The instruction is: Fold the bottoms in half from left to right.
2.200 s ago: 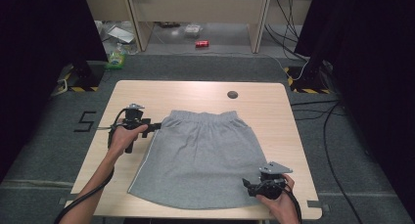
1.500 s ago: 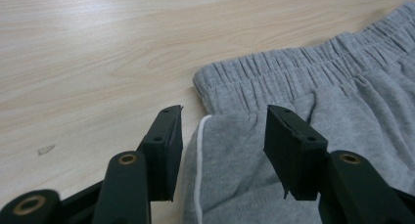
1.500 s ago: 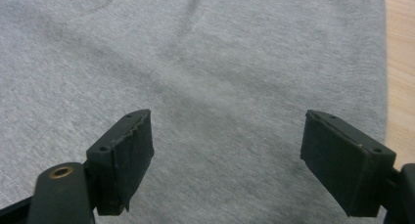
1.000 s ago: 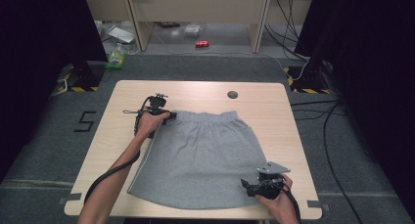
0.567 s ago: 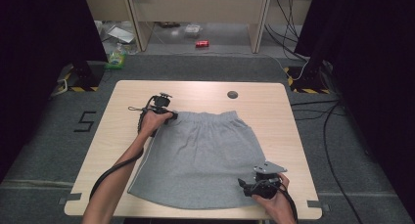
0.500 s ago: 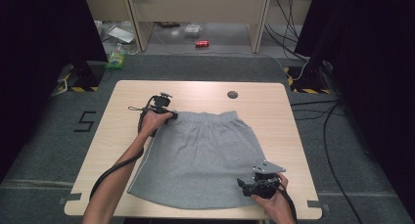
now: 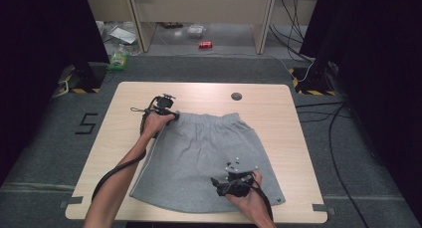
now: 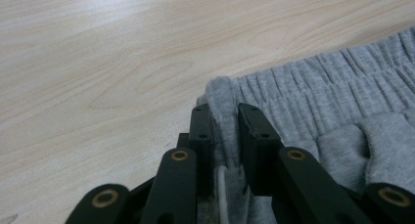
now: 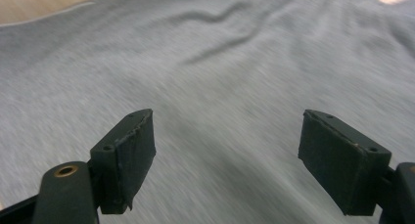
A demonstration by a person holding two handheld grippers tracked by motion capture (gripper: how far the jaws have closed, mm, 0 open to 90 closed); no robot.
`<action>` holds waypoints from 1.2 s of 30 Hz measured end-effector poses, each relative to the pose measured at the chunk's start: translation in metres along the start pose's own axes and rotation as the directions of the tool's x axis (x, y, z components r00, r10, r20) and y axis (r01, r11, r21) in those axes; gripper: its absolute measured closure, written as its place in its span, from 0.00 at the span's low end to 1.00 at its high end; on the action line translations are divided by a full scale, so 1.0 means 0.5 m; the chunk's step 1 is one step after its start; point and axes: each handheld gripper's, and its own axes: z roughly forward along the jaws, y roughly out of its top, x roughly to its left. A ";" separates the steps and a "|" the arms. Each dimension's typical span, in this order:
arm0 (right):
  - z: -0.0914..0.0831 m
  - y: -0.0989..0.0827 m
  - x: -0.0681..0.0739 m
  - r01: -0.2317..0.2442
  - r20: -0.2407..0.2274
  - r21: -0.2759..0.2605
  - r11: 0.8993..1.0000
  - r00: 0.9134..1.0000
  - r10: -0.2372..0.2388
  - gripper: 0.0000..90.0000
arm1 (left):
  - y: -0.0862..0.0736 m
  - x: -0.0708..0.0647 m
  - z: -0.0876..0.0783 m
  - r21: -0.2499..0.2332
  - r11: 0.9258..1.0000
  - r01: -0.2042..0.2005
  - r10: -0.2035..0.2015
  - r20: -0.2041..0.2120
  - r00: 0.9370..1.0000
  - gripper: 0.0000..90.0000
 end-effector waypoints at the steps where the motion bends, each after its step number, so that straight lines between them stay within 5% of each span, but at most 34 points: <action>1: 0.008 0.007 0.008 0.009 -0.010 0.000 1.000 1.000 -0.009 0.24 | 0.001 0.001 0.000 0.000 1.000 -0.004 0.004 -0.003 1.000 0.85; 7: 0.054 0.049 0.068 0.062 -0.083 -0.014 0.998 0.995 -0.063 0.25 | 0.006 -0.002 0.003 0.007 0.999 -0.037 0.037 -0.013 0.999 0.85; 17: 0.132 0.101 0.182 0.135 -0.205 -0.027 0.991 0.969 -0.137 0.26 | 0.005 -0.002 0.003 0.006 0.999 -0.052 0.053 -0.013 0.999 0.86; 27: 0.200 0.128 0.280 0.175 -0.268 -0.011 0.985 0.948 -0.171 0.30 | 0.000 0.002 0.002 -0.007 0.999 -0.053 0.053 0.002 0.999 0.85; 36: 0.240 0.131 0.339 0.193 -0.313 0.019 0.981 0.933 -0.178 0.35 | -0.001 0.006 0.000 -0.001 0.999 -0.053 0.053 0.012 0.999 0.85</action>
